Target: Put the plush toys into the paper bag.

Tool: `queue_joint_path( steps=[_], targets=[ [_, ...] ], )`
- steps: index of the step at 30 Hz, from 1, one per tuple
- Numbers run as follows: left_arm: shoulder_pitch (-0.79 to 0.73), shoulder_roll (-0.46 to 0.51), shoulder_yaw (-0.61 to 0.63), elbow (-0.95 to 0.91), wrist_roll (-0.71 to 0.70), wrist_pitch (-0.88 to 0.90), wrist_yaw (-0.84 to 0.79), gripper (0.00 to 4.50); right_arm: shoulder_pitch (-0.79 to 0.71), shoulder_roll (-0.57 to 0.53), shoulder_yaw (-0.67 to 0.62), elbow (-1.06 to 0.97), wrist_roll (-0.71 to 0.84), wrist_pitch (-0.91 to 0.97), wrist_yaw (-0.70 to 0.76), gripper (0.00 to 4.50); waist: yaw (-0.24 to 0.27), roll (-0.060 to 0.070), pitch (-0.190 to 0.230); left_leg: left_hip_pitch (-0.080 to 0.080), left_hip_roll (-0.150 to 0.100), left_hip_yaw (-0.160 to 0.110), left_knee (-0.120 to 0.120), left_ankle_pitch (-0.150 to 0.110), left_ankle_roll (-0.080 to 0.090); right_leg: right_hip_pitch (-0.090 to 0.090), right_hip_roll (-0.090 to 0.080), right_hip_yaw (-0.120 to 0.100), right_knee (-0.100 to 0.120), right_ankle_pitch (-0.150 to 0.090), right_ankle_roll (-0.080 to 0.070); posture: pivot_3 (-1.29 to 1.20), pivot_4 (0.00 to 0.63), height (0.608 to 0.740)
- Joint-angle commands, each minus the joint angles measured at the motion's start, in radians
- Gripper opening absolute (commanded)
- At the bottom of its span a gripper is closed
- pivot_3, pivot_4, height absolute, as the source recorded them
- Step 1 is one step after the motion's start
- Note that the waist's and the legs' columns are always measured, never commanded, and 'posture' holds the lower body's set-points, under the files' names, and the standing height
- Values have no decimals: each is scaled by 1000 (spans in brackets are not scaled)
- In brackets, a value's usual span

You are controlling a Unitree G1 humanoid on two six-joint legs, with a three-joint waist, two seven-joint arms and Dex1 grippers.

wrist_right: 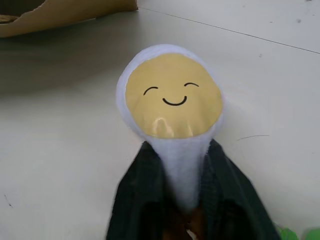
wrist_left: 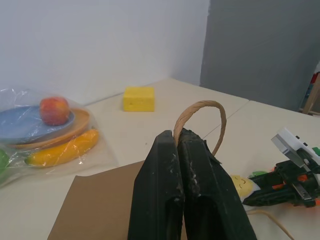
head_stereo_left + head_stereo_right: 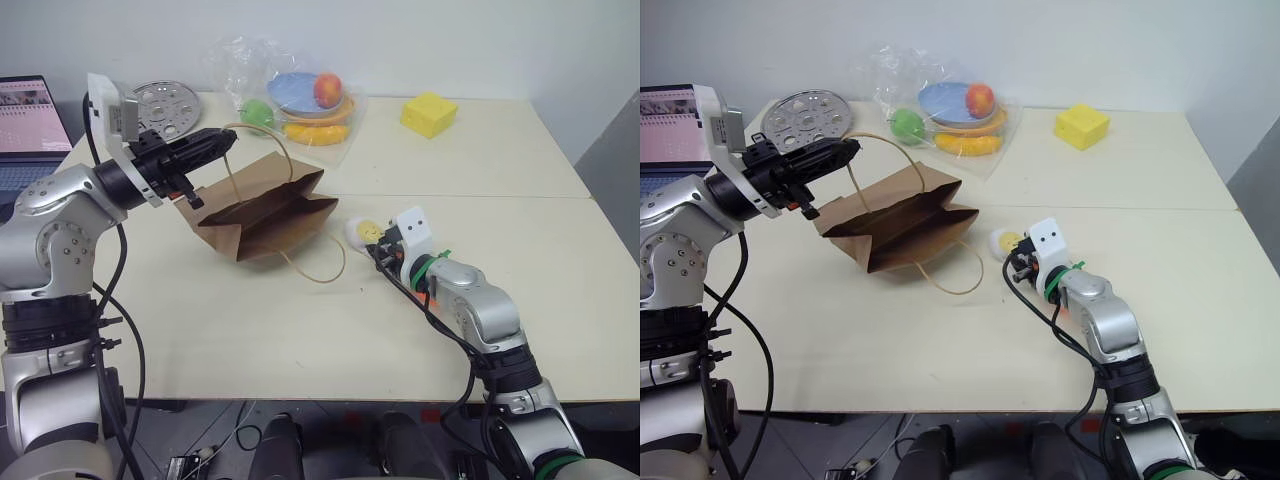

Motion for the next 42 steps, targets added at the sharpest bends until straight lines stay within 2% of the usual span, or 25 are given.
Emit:
queue_joint_path(
  steps=[1,3,10,14,20,27,32,42],
  targets=[
    [-18,20,24,-34,-7,-7,1,0,6,-16,-19,-28,-4,-40,3,2,0,0,0,0,0,0,0,0,0,0,0,0,0,0,0,0,150,740],
    [-20,16,19,-30,-4,-12,-1,0,-7,-48,-44,-79,38,-58,66,2,0,0,0,0,0,0,0,0,0,0,0,0,0,0,0,0,150,740],
    [-27,-8,0,-23,11,-30,14,0,-162,-204,-148,-292,223,217,171,2,3,0,0,0,0,0,0,0,0,0,0,0,0,0,0,0,150,740],
    [-33,-27,-9,-22,23,-38,27,0,-245,-179,-126,-345,306,355,163,2,-1,0,0,0,0,-1,0,0,0,0,0,0,0,0,0,0,150,740],
    [-36,-53,-15,-31,26,-44,49,0,-285,-95,-9,-341,300,368,123,2,0,0,0,0,0,0,0,0,0,0,0,0,0,0,0,0,150,740],
    [-30,-65,-20,-66,9,-35,53,0,-308,-20,107,-225,226,306,77,2,1,0,0,0,0,-1,0,0,0,0,0,-1,0,0,0,0,150,740],
    [-10,-66,-4,-112,-28,2,59,0,-379,75,160,-34,149,190,58,2,-1,0,0,0,0,0,0,0,0,-1,0,0,1,0,0,0,150,740],
    [-3,-78,4,-138,-69,27,60,0,-507,238,190,311,58,-10,90,2,-6,0,0,-1,0,-1,0,0,0,-1,0,-1,1,0,0,0,150,740]
  ],
)
